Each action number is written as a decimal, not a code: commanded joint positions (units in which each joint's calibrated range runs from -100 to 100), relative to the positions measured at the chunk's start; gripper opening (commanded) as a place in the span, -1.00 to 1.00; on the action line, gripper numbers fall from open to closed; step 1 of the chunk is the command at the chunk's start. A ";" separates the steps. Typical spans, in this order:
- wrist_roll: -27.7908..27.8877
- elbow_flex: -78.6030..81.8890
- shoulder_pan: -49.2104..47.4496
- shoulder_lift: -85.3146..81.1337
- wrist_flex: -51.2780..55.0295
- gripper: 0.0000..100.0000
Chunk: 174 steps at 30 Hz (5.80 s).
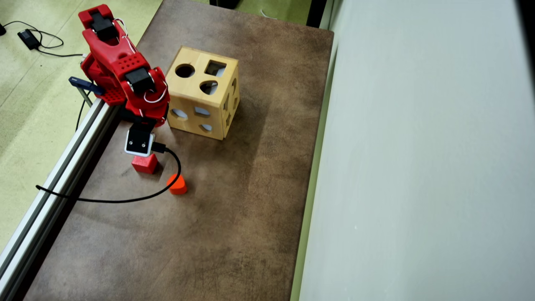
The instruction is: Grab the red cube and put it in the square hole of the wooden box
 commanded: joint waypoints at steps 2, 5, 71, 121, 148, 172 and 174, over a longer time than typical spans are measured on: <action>1.95 10.78 -0.02 -1.65 -9.11 -0.94; 3.27 14.36 0.20 -5.30 -11.60 -0.94; -0.20 9.17 11.72 -0.63 -30.50 -0.93; -0.44 3.98 12.39 7.53 -16.27 -0.08; -1.86 4.16 14.10 12.54 -14.66 -0.08; -1.81 -5.05 15.06 19.16 -14.58 -0.08; -1.81 -5.05 15.06 19.16 -14.74 -0.08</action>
